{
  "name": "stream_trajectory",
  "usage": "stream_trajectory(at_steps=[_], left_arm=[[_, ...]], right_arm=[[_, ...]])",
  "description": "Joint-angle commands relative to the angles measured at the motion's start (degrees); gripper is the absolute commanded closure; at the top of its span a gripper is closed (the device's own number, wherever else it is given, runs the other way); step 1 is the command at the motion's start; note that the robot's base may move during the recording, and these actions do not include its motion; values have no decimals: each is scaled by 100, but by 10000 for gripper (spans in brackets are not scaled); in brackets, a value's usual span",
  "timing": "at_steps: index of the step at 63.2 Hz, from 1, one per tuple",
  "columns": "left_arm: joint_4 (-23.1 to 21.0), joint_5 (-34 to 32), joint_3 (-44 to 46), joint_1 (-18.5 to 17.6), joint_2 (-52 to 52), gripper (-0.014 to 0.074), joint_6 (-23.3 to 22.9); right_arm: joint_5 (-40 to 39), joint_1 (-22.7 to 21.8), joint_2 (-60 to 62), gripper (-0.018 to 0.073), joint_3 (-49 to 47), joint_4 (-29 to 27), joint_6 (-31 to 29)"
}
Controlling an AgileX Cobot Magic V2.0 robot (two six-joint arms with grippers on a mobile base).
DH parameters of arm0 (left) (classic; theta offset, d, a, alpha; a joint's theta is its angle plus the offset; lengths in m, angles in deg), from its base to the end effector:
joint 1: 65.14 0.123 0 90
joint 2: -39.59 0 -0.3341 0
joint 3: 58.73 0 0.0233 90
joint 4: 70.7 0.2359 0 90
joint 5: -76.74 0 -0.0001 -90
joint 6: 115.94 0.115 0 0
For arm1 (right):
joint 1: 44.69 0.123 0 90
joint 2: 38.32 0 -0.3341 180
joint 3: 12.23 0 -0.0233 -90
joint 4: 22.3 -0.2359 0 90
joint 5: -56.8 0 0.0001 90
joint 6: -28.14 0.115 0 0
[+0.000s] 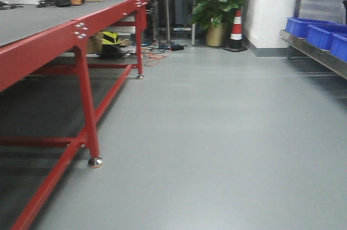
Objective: Place cylindrical capacitor in blue bin on shelf
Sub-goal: 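Drive the base away from the table holding both cylinders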
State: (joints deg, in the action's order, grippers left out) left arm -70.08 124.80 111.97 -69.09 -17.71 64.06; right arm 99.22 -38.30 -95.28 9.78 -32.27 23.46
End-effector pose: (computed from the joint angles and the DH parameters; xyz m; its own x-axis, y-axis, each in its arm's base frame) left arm 0.1310 -0.0081 0.4712 -0.4158 0.0360 -0.9088 0.0646 0.9979 0.0099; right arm 0.1404 0.0293 0.4122 -0.5206 -0.0110 -0.8538 -0.1856 0.9775 0.1006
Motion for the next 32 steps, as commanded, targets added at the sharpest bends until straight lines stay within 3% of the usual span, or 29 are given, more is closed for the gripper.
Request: stream_trajectory(at_steps=[1, 32], left_arm=[[-20, -137, 36, -35, 34, 707, 0], [-20, -137, 36, -35, 34, 707, 0]], right_arm=[[-86, 10, 26, 721, -51, 35, -40], [-86, 10, 26, 721, -51, 35, -40]])
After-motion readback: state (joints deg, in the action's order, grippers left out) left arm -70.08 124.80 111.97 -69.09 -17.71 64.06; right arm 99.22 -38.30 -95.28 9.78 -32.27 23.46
